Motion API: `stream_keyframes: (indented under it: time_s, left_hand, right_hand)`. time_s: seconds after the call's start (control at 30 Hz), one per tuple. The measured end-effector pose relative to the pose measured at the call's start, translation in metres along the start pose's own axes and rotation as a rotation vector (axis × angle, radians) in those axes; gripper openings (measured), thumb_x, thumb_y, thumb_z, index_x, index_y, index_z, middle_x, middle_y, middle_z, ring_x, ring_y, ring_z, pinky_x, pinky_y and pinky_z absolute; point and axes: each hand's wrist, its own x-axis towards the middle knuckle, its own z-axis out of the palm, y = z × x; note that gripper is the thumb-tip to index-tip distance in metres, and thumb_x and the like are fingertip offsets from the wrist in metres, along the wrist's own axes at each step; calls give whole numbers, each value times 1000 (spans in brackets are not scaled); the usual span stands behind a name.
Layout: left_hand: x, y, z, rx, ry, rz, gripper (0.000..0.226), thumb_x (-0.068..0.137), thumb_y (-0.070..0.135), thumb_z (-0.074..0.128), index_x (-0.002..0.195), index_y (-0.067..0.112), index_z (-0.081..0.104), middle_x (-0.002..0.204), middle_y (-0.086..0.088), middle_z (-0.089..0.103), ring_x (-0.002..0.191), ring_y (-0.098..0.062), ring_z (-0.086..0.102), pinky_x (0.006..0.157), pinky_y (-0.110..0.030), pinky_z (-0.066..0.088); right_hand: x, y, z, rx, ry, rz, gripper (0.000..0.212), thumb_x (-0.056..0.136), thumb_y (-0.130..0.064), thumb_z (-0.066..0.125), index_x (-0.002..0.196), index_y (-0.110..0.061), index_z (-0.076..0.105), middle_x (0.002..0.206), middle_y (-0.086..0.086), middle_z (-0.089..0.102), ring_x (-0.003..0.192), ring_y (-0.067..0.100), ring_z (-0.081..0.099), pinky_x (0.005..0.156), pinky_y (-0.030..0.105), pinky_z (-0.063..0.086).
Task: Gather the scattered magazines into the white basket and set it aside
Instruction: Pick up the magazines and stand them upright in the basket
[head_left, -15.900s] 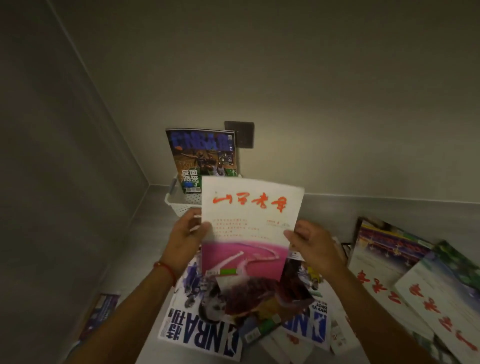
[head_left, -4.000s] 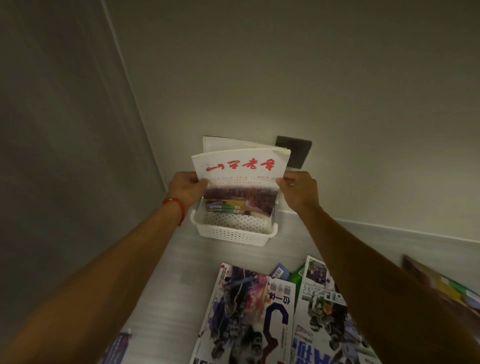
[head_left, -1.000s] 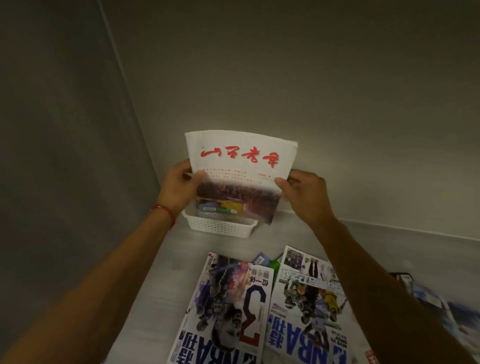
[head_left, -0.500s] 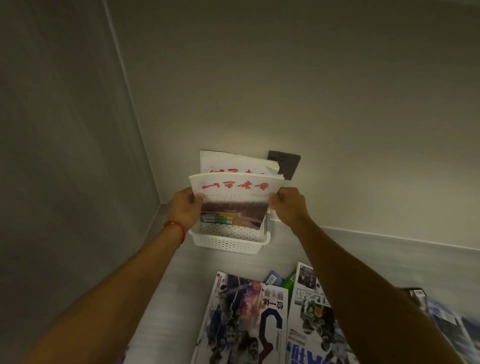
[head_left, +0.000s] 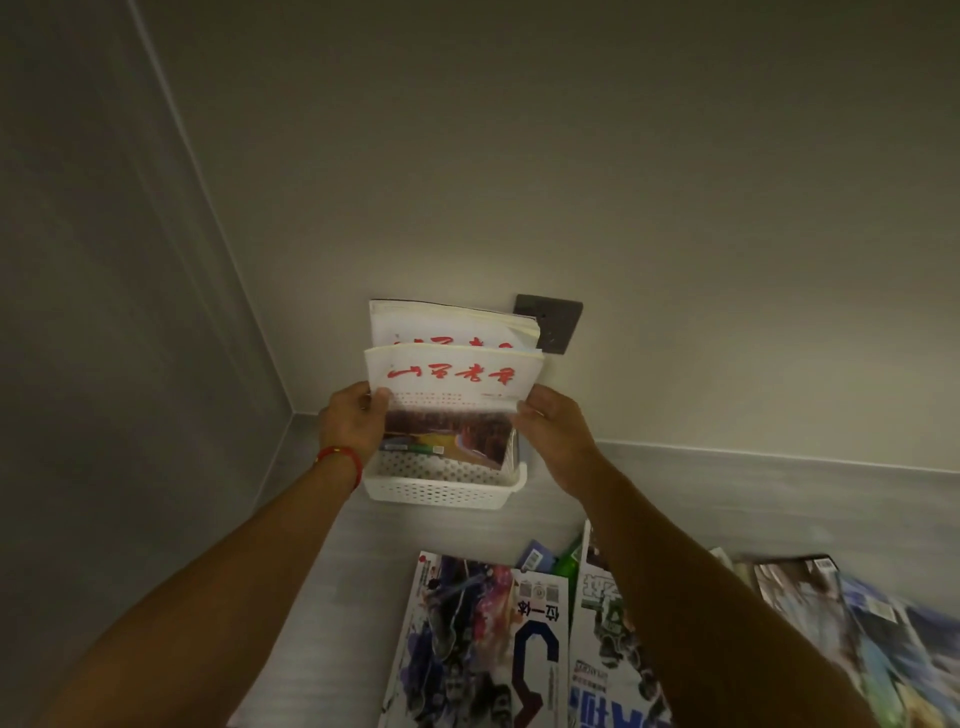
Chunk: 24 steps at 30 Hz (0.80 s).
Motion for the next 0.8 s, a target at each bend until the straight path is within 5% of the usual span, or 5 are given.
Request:
stream_keyframes:
  time_s: [0.23, 0.47, 0.63, 0.73, 0.8]
  left_hand:
    - [5, 19, 8, 15, 107, -88, 42, 94, 33, 60, 107, -5, 73, 107, -29, 72, 102, -41, 69, 92, -41, 53]
    - [10, 26, 13, -29, 187, -179, 46, 93, 33, 62, 107, -10, 71, 105, -30, 71, 101, -40, 69, 91, -46, 55]
    - [9, 31, 15, 0, 169, -224, 51, 94, 38, 56, 111, -9, 69, 113, -29, 69, 106, -42, 65, 86, -40, 51]
    - [4, 27, 16, -1, 93, -190, 45, 94, 29, 58, 115, -11, 62, 123, -31, 63, 115, -44, 59, 99, -46, 48]
    - [-11, 25, 20, -26, 108, -178, 41, 93, 16, 58, 122, -12, 56, 131, -31, 57, 122, -44, 55, 106, -43, 44]
  right_hand:
    - [-28, 24, -42, -383, -6, 40, 37, 91, -6, 62, 128, -7, 61, 127, 10, 63, 110, 27, 63, 99, 46, 52]
    - [-95, 109, -116, -463, 83, 233, 25, 92, -12, 61, 115, -18, 68, 107, 2, 70, 95, 17, 68, 88, 36, 57]
    - [-132, 163, -140, -595, 162, 392, 14, 95, -17, 58, 98, -25, 69, 90, -3, 66, 71, 0, 61, 54, 8, 47]
    - [-146, 185, -143, -667, 253, 511, 30, 96, -22, 55, 123, -12, 61, 115, 14, 65, 93, 21, 63, 81, 31, 55]
    - [-152, 193, -142, -704, 260, 595, 45, 95, -29, 52, 136, -11, 48, 133, 21, 53, 118, 36, 54, 101, 48, 48]
